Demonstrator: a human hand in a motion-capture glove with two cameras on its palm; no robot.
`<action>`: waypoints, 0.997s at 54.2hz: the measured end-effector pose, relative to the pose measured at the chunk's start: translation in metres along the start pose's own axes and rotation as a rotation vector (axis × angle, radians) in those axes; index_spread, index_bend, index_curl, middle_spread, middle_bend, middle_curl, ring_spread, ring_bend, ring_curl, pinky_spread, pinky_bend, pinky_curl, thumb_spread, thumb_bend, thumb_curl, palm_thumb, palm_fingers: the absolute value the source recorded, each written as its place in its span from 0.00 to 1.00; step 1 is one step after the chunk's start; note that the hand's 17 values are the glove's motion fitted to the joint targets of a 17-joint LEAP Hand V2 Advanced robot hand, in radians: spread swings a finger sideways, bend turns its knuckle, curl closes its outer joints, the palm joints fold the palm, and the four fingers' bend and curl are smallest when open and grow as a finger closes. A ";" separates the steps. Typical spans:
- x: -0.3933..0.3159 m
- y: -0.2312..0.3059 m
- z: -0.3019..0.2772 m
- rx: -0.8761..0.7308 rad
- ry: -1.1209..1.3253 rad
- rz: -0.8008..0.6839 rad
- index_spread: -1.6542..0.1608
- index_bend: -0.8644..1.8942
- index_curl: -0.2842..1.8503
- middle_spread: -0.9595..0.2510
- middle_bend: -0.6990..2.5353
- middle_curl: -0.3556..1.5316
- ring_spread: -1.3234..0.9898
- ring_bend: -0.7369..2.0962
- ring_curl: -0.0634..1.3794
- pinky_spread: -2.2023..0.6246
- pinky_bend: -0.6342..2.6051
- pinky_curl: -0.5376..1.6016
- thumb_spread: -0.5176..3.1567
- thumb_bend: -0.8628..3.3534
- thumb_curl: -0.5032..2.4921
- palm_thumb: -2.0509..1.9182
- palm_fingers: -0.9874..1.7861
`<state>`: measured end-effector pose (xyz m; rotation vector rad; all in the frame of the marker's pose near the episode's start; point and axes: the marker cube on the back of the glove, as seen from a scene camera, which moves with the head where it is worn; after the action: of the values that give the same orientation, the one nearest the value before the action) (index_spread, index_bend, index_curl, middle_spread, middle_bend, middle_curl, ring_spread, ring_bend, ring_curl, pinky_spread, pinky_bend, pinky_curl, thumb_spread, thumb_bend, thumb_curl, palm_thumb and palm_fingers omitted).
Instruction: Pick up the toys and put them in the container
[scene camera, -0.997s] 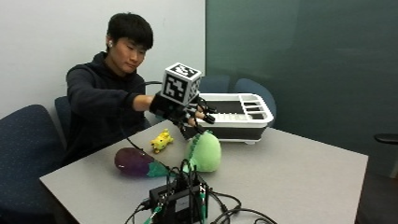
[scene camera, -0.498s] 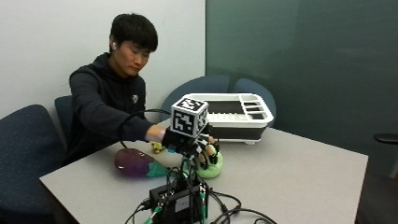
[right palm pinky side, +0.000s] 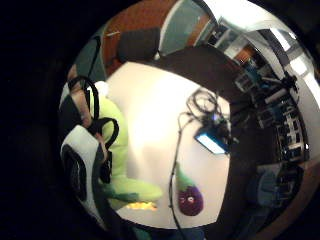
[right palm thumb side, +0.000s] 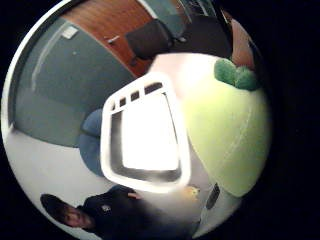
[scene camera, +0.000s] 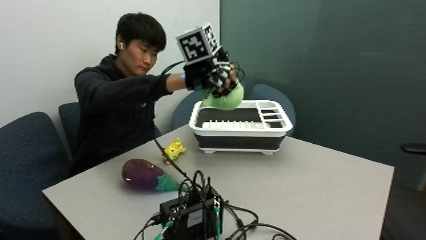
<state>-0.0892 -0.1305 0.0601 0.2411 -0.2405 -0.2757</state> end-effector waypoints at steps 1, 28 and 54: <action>-0.010 -0.002 -0.004 0.007 -0.026 -0.016 0.69 0.46 0.21 0.59 0.43 0.43 0.41 0.64 0.41 0.64 0.51 0.43 0.33 0.25 0.40 0.73 0.74; -0.187 0.006 0.111 -0.442 -0.203 -0.262 0.72 0.34 0.22 0.63 0.34 0.47 0.44 0.63 0.47 0.67 0.58 0.50 0.35 0.20 0.42 0.65 0.35; 0.053 0.089 -0.013 -0.315 0.004 0.348 0.78 0.38 0.25 0.79 0.32 0.43 0.55 0.45 0.28 0.78 0.48 0.41 0.49 0.20 0.32 0.58 0.34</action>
<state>-0.0147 -0.0602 0.0824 -0.1126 -0.2274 0.0338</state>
